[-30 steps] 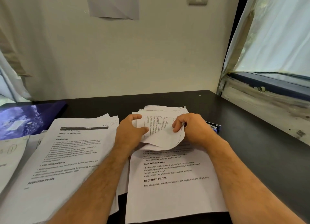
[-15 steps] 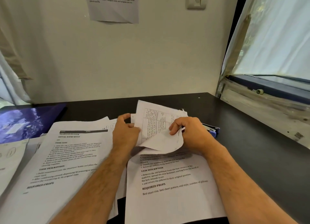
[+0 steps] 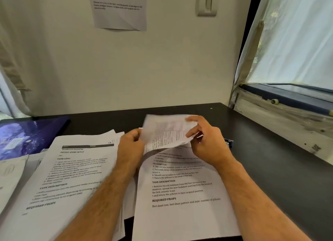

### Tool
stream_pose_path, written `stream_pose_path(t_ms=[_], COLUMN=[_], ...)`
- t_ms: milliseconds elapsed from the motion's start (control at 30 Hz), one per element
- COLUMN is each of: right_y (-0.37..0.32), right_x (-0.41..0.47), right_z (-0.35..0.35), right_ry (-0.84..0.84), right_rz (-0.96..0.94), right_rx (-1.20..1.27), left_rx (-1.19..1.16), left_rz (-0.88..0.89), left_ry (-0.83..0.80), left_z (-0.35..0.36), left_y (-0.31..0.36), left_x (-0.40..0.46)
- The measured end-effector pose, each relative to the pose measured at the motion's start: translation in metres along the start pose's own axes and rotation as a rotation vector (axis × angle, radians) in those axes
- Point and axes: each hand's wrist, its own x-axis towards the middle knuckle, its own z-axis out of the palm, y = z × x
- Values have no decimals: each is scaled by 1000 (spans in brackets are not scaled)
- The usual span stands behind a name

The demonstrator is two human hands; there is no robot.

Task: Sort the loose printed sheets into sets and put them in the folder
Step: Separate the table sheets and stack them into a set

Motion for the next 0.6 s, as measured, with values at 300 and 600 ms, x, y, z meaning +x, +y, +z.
stream_pose_path(t_ms=[300, 600], right_y=[5, 3], right_x=[2, -1], right_z=[-1, -3], right_ry=[-91, -159], right_rz=[122, 88], right_rx=[-105, -63], left_rx=[-15, -154], left_rz=[10, -127], left_ry=[-153, 71], left_z=[6, 6], left_y=[5, -4], left_x=[-7, 4])
